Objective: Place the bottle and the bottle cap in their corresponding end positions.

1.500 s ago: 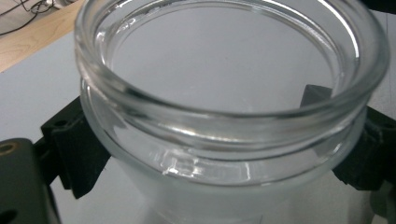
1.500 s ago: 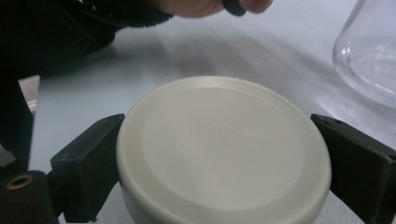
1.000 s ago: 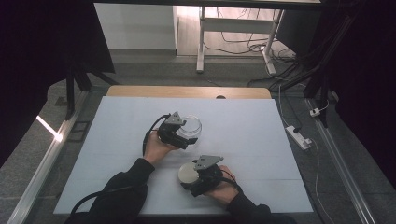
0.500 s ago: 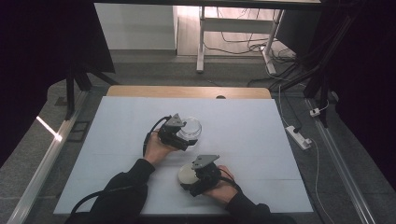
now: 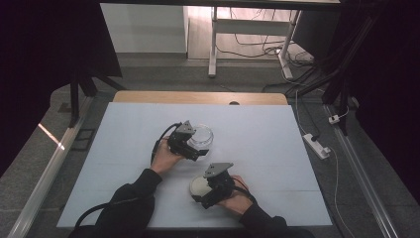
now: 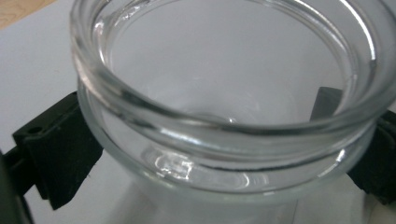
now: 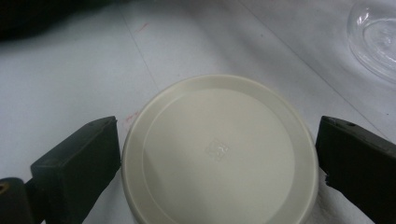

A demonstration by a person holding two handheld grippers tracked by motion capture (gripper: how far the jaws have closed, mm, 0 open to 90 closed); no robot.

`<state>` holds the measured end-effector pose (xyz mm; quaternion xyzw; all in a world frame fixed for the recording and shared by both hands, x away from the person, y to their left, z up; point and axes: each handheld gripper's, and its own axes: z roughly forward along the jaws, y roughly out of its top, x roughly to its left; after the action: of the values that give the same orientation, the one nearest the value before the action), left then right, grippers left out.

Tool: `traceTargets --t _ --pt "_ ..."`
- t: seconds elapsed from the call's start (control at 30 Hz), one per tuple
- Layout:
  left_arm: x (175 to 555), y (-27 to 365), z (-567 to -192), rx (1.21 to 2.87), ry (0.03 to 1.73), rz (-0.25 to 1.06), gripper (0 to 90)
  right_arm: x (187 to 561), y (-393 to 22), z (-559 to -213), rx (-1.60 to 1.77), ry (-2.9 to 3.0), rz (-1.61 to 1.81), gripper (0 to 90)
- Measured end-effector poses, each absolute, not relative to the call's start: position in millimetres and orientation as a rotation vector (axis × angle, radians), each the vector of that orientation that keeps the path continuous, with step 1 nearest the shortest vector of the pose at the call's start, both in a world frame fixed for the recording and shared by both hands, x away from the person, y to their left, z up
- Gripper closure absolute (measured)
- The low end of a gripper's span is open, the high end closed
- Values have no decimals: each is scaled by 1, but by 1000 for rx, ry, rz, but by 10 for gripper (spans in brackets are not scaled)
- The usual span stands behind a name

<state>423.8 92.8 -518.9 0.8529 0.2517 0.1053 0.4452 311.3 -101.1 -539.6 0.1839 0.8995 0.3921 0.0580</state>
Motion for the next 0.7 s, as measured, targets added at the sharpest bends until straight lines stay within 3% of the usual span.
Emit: traceTargets --t 0.7 --pt "405 115 -504 2106 701 263 0 313 -112 -520 623 2662 1332 0"
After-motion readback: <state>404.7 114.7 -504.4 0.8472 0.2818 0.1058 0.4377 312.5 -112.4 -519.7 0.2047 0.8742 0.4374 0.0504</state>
